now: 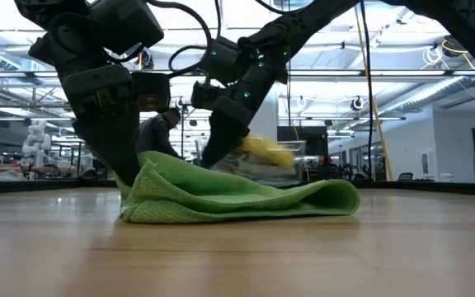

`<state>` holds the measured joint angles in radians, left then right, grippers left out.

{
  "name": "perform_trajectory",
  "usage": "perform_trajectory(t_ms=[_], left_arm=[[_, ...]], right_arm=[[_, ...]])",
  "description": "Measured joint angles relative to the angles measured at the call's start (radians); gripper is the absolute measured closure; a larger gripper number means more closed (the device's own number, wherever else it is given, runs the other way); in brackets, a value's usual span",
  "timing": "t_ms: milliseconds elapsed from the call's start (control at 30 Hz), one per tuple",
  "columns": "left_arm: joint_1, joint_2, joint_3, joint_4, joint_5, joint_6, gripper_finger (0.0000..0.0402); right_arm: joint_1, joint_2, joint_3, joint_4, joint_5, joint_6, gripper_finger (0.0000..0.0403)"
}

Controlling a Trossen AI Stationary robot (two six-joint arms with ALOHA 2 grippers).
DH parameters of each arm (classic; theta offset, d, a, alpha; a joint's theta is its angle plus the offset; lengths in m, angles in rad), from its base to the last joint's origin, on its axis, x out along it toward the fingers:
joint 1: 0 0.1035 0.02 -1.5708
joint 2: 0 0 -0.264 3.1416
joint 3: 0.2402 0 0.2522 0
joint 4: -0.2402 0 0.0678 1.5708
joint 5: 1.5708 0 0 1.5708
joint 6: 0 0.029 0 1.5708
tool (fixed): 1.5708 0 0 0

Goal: Fold microfiber towels
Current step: Fold the green towel

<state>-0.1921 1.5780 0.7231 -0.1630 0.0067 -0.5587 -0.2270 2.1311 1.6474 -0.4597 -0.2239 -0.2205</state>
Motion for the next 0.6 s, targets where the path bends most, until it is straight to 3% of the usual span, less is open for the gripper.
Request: perform_trajectory(t_ms=[433, 600], left_arm=[[0.000, 0.000, 0.000, -0.006, 0.001, 0.002, 0.0397], [0.000, 0.000, 0.000, -0.006, 0.000, 0.005, 0.0388]], right_arm=[[-0.016, -0.093, 0.002, 0.001, 0.039, 0.054, 0.0186], [-0.016, -0.164, 0.003, 0.025, -0.041, 0.111, 0.0186]])
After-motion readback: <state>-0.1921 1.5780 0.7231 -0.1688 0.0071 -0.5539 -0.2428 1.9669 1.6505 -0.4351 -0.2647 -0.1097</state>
